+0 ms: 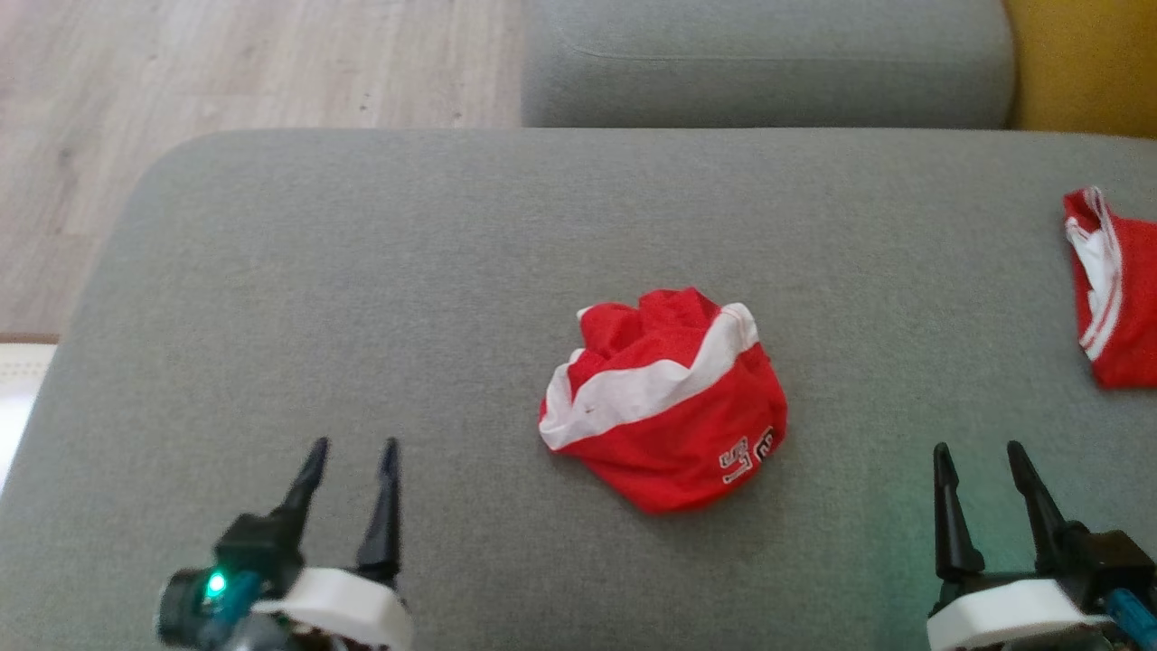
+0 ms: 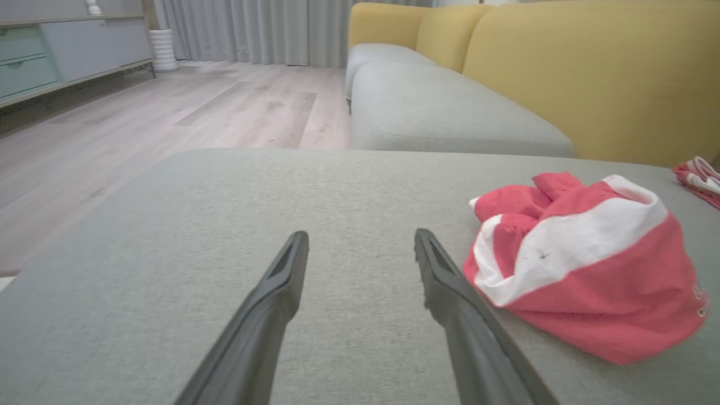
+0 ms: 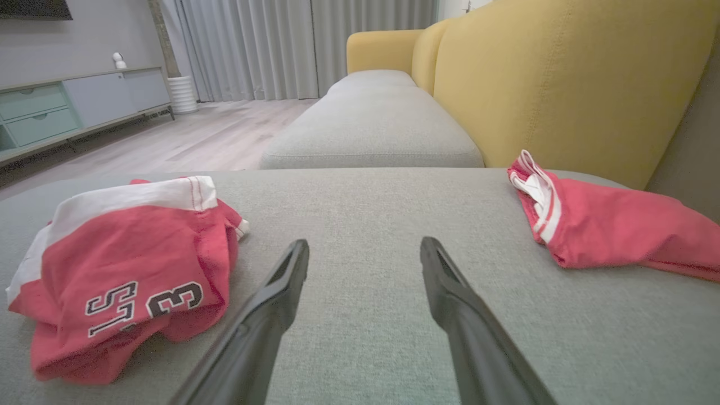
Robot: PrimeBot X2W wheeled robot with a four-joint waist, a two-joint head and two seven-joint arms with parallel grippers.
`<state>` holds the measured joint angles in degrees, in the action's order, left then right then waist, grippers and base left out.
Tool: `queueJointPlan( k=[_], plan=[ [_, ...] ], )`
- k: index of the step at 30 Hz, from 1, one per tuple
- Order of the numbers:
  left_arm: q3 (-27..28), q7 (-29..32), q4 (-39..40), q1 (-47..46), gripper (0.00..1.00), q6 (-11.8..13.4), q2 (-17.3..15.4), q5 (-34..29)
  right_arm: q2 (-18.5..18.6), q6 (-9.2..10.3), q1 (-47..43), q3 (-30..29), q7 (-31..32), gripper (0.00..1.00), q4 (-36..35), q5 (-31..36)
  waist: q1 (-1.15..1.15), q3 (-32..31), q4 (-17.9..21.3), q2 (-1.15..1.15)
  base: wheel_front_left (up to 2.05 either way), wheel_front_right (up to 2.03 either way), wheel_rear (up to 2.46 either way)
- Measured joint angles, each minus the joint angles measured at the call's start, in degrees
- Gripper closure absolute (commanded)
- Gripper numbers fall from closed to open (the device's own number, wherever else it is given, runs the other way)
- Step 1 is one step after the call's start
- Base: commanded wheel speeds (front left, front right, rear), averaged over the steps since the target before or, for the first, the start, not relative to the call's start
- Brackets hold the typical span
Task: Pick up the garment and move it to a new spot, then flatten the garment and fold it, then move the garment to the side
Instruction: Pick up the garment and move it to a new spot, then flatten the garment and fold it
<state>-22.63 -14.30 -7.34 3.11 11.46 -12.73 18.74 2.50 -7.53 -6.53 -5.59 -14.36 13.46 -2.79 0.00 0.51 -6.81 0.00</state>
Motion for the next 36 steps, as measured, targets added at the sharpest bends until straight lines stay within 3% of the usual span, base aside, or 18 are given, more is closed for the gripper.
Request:
queueJointPlan(
  k=[3, 13, 27, 36],
  plan=[
    [3.78, 0.00, -0.07, 1.56, 0.00, -1.51, 0.16, -0.27, -0.02, 0.00, 0.01, -0.07, 0.00, 0.00, 0.03, -0.25, 0.00, -0.33, -1.14, 0.00, 0.00, 0.00, 0.00],
    [11.27, 0.01, -3.57, 4.65, 0.00, -11.59, 3.38, -2.69, -0.07, 0.00, 0.01, 0.85, 0.00, 0.00, 2.40, -1.75, 0.00, -0.61, -0.33, 0.00, 0.00, 0.00, 0.00],
    [17.83, 0.01, -4.39, 4.76, 0.00, -16.57, 7.44, -7.59, -0.07, 0.00, 0.03, 1.59, 0.00, 0.00, 3.36, -1.85, 0.00, 0.15, 2.30, 0.00, 0.00, 0.00, 0.00],
    [19.24, 0.01, -5.75, 4.76, 0.00, -17.77, 8.32, -8.81, -0.07, 0.00, 0.04, 1.57, 0.00, 0.00, 3.52, -2.19, 0.00, 0.16, 2.45, 0.00, 0.00, 0.00, 0.00]
  ],
)
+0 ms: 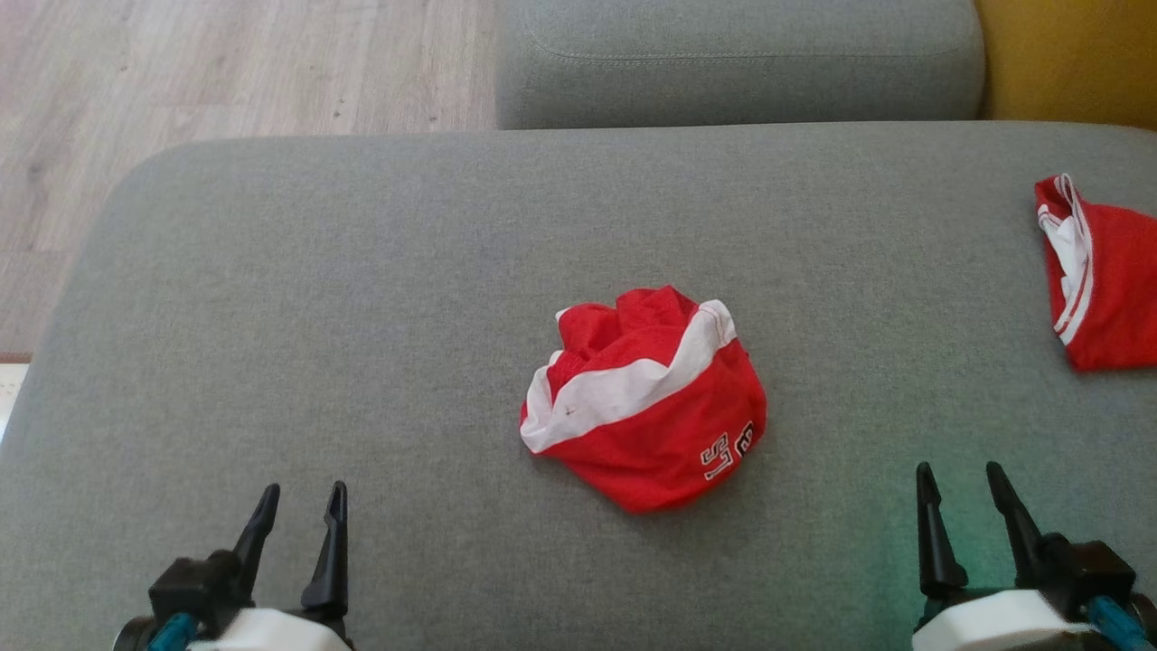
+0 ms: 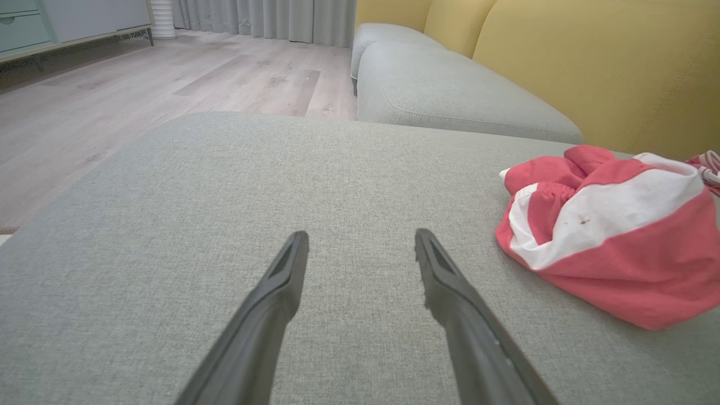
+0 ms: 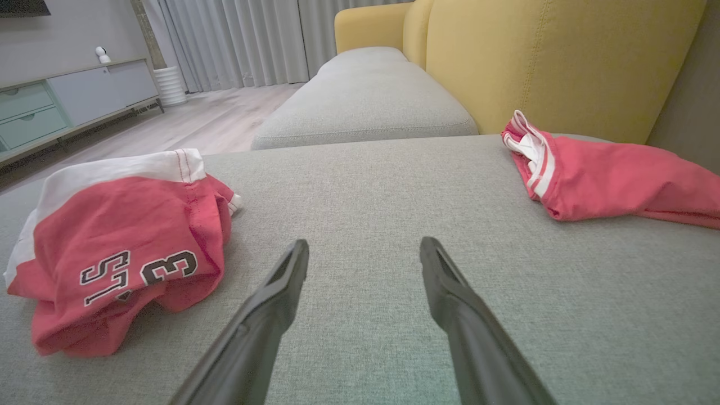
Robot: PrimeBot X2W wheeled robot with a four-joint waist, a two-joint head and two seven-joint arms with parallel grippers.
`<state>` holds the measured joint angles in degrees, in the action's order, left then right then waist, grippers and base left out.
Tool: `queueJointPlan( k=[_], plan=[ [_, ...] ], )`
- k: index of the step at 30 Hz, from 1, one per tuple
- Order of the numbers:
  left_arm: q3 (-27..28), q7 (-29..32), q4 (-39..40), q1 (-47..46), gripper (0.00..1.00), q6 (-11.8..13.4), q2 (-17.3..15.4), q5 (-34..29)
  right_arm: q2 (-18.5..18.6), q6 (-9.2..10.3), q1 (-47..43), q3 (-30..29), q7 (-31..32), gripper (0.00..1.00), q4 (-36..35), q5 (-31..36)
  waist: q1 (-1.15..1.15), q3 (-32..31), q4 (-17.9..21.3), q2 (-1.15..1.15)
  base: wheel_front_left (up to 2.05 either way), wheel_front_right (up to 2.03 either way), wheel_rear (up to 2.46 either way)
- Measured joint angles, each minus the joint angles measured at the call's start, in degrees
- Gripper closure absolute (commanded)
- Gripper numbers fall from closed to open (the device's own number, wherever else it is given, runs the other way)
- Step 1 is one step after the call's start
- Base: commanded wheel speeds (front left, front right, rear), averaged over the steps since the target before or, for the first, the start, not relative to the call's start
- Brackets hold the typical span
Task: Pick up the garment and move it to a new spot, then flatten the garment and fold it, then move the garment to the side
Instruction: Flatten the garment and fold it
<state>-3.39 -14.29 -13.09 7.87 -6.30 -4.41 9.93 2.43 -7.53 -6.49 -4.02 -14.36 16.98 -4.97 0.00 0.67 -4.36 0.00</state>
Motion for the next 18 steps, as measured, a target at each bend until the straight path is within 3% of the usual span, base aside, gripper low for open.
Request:
queueJointPlan(
  k=[5, 10, 18],
  plan=[
    [0.26, 0.00, -0.20, 0.00, 0.00, -0.36, 0.51, -0.36, 0.01, 0.00, 0.04, 0.27, 0.00, 0.00, 0.19, -0.31, 0.00, -0.11, -0.20, 0.00, 0.00, 0.00, 0.00],
    [0.27, 0.00, -0.21, -0.04, 0.00, -0.75, 0.89, -0.79, 0.02, 0.00, 3.06, 5.34, 1.03, 0.00, 0.04, -1.67, 0.00, 0.50, -0.38, 0.00, 0.00, 0.00, 0.00],
    [-1.32, -0.01, -0.45, -1.54, 0.00, -0.78, 1.10, -0.80, 2.49, 0.00, 19.67, 16.12, 18.34, 0.00, -0.30, -7.98, 0.00, 2.37, -1.93, 0.00, 0.00, 0.00, 0.00]
  ],
)
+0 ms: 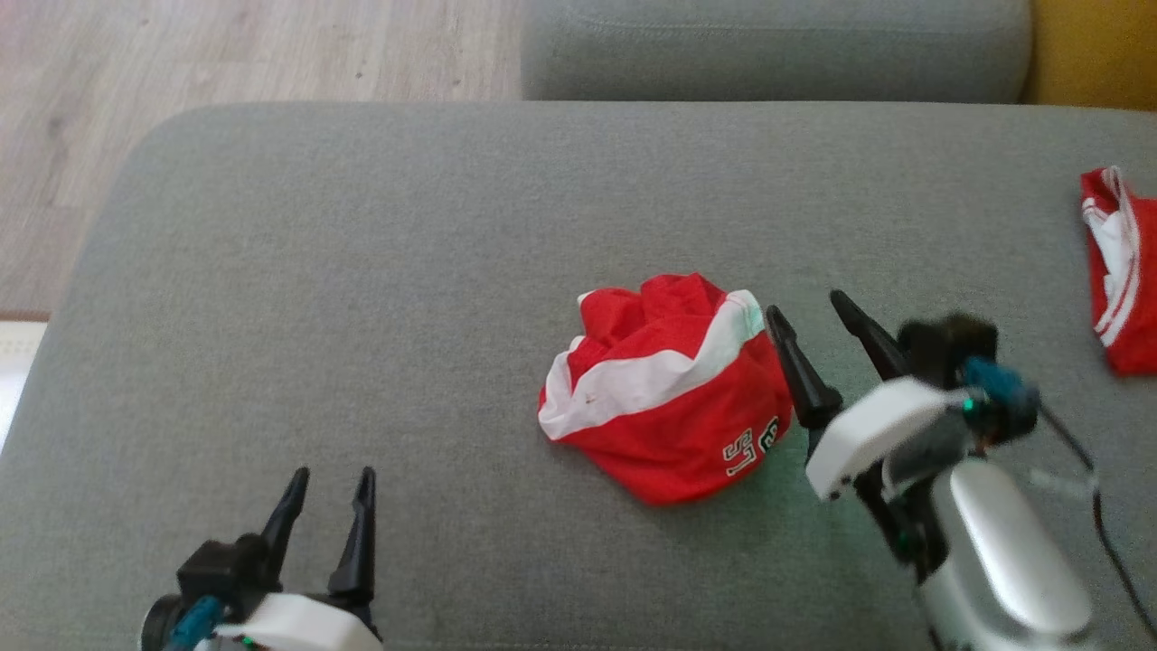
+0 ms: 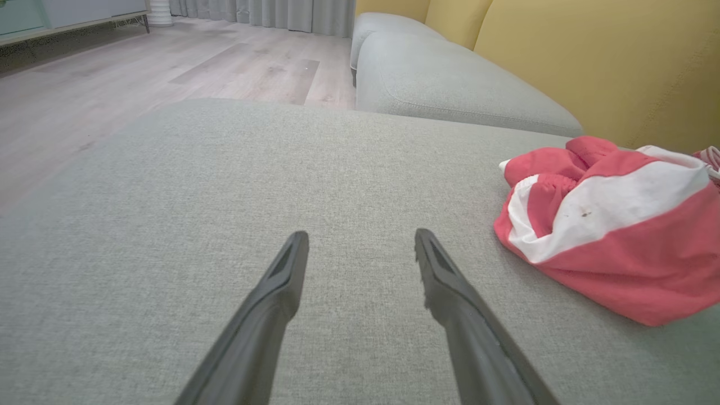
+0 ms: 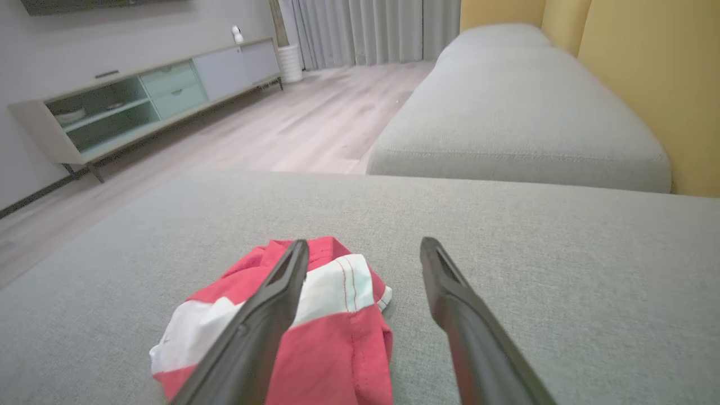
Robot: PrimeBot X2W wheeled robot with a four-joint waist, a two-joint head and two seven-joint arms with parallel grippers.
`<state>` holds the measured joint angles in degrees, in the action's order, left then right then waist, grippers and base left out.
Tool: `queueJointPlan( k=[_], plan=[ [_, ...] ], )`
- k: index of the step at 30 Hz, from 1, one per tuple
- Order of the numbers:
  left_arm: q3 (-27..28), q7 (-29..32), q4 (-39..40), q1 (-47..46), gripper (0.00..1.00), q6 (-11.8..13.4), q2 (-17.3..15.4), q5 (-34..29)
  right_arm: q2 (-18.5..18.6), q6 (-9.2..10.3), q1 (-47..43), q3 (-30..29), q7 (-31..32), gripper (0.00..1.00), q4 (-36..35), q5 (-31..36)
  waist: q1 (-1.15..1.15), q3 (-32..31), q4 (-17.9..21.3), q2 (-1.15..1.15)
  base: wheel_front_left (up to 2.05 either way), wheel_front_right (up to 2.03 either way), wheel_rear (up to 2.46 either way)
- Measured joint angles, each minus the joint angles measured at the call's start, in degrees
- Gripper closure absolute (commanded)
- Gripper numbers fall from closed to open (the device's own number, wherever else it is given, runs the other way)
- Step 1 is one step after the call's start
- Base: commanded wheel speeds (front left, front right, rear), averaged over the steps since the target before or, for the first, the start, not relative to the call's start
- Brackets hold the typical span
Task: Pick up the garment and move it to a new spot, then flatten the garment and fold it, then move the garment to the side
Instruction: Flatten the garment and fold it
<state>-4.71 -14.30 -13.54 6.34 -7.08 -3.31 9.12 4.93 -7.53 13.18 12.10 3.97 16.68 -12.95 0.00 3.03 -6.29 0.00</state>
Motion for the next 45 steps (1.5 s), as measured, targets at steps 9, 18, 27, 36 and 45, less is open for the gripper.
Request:
queueJointPlan(
  k=[9, 18, 27, 36, 45],
  plan=[
    [-2.59, 0.00, -1.09, -1.13, 0.00, -0.05, 0.30, 0.03, 2.99, 0.00, 7.76, 2.42, 18.76, 0.00, 5.61, -10.05, 0.00, 1.43, -3.12, 0.00, 0.00, 0.00, 0.00],
    [-5.65, 0.01, -1.45, -3.08, 0.00, -0.05, 0.37, 1.21, 2.80, 0.00, 12.18, 0.38, 27.86, 0.38, 11.68, -15.39, -0.01, 3.06, -5.08, 0.00, 0.00, 0.00, 0.00],
    [-5.55, 0.00, -1.32, -3.27, 0.00, 0.13, 0.36, 1.23, 3.53, 0.00, 12.20, 0.29, 27.75, 1.00, 7.84, -20.79, 0.00, 3.08, -4.19, 0.00, 0.00, 0.00, 0.00],
    [-4.91, 0.00, -0.11, -3.04, 0.00, 0.55, 0.36, 1.80, 10.89, 0.00, 11.04, -3.72, 27.55, 1.00, -4.39, -22.84, 0.00, 2.34, -0.73, 0.00, 0.00, 0.00, 0.00],
    [-5.32, 0.00, 1.30, -2.97, 0.00, 1.53, 0.36, 2.75, 12.47, 0.00, -8.66, -12.98, 27.42, 1.00, -11.43, -16.85, 0.00, 2.80, 1.85, 0.00, 0.00, 0.00, 0.00]
  ],
)
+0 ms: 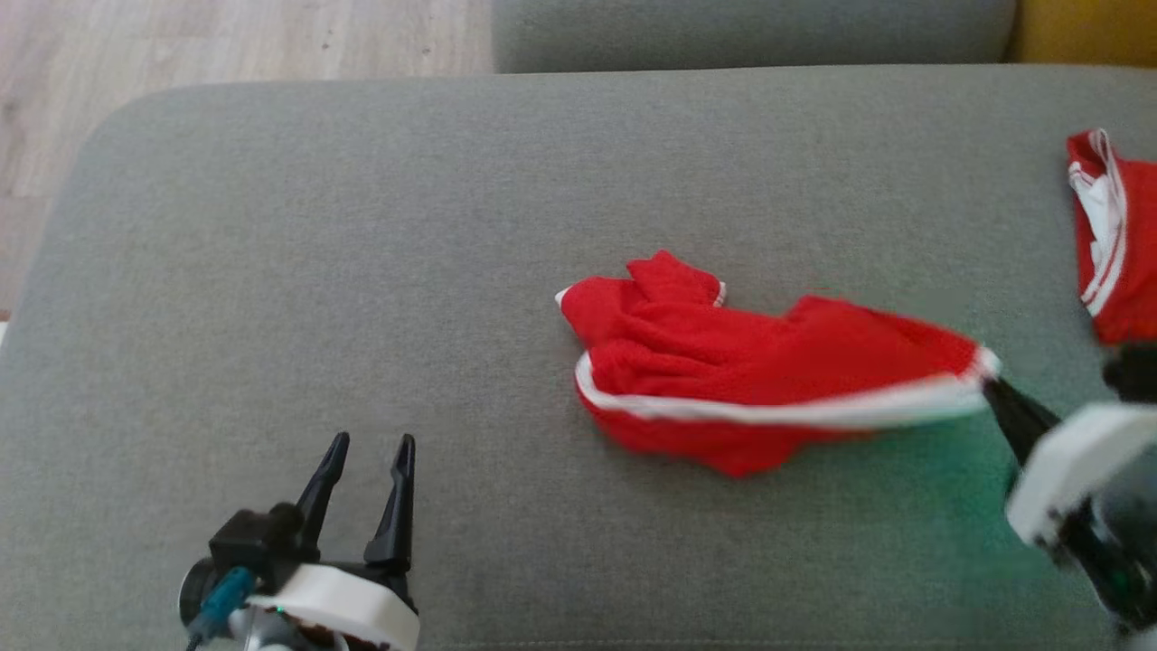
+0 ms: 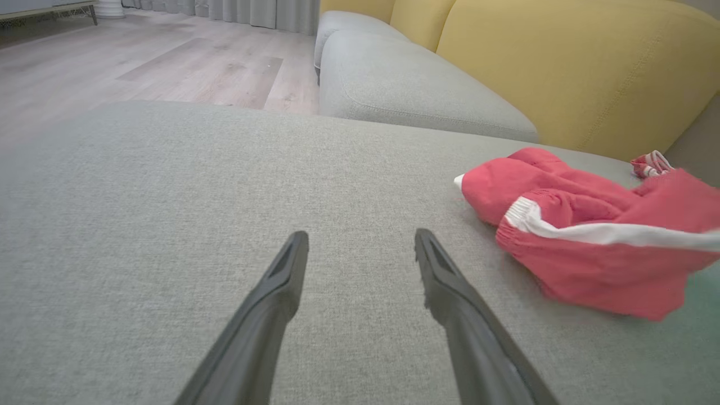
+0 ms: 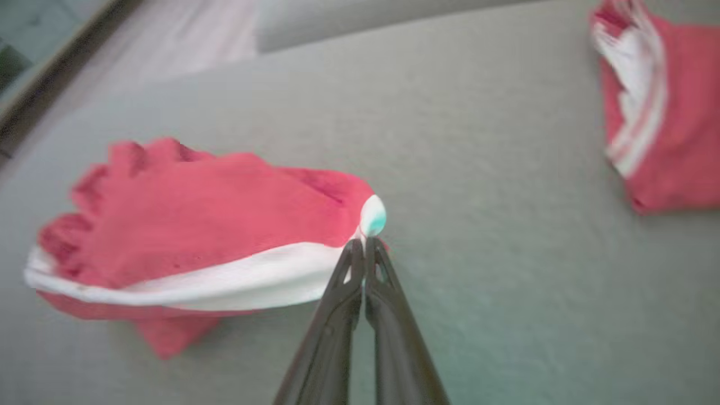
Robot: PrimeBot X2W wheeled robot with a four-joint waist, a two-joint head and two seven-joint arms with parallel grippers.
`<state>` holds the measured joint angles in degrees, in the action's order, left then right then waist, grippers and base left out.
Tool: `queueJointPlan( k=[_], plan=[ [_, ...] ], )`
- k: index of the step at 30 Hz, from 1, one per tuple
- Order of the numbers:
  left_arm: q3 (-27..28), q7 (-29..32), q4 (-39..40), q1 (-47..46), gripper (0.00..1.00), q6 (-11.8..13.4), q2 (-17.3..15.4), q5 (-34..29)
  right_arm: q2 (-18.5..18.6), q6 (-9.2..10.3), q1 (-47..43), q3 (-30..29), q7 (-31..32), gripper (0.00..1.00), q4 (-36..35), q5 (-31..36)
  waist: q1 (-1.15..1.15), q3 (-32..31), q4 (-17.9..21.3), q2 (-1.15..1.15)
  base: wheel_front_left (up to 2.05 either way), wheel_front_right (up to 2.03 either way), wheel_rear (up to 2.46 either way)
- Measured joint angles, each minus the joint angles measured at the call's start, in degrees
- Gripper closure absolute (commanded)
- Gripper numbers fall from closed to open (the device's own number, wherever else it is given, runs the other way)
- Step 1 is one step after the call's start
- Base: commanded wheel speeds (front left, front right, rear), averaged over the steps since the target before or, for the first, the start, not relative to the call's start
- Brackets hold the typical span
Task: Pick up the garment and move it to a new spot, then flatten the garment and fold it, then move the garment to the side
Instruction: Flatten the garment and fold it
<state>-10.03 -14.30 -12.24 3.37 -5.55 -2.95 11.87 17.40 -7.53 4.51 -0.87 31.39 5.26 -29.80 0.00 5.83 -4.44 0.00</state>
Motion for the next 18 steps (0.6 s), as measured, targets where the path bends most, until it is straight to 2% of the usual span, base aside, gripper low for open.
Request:
queueJointPlan(
  k=[3, 8, 15, 16, 17, 18],
  plan=[
    [-0.24, 0.01, 0.03, 0.03, 0.00, 0.00, 0.00, 0.05, -0.74, 0.00, -3.74, -3.41, -0.22, 1.00, 0.71, 5.50, 0.00, 0.32, 0.78, 0.00, 0.00, 0.00, 0.00],
    [-0.42, 0.01, -0.02, 0.03, 0.00, 0.00, 0.00, 0.05, -4.41, 0.00, -4.65, -4.66, -0.20, 1.00, 1.31, 10.78, 0.00, 0.47, 1.98, 0.00, 0.00, 0.00, 0.00],
    [-0.80, 0.01, -0.02, -0.02, 0.00, -0.07, 0.00, 0.05, -5.87, 0.00, -5.31, -7.98, -0.22, 1.00, 3.64, 21.35, 0.00, 0.70, 2.59, 0.00, 0.00, 0.00, 0.00],
    [-0.81, 0.01, -0.02, -0.02, 0.00, -0.08, 0.00, 0.05, -6.27, 0.00, -5.31, -7.94, -0.47, 0.86, 3.67, 21.82, 0.00, 0.71, 2.67, 0.00, 0.00, 0.00, 0.00],
    [-0.82, 0.00, -0.02, -0.02, 0.00, -0.09, 0.00, 0.05, -6.58, 0.00, -5.27, -7.97, -1.09, 0.51, 3.66, 22.17, 0.00, 0.71, 2.73, 0.00, 0.00, 0.00, 0.00],
    [-0.85, 0.00, -0.03, -0.02, 0.00, -0.09, 0.00, 0.05, -6.75, 0.00, -5.22, -7.97, -1.51, 0.00, 3.65, 22.57, 0.00, 0.70, 2.80, 0.00, 0.00, 0.00, 0.00]
  ],
)
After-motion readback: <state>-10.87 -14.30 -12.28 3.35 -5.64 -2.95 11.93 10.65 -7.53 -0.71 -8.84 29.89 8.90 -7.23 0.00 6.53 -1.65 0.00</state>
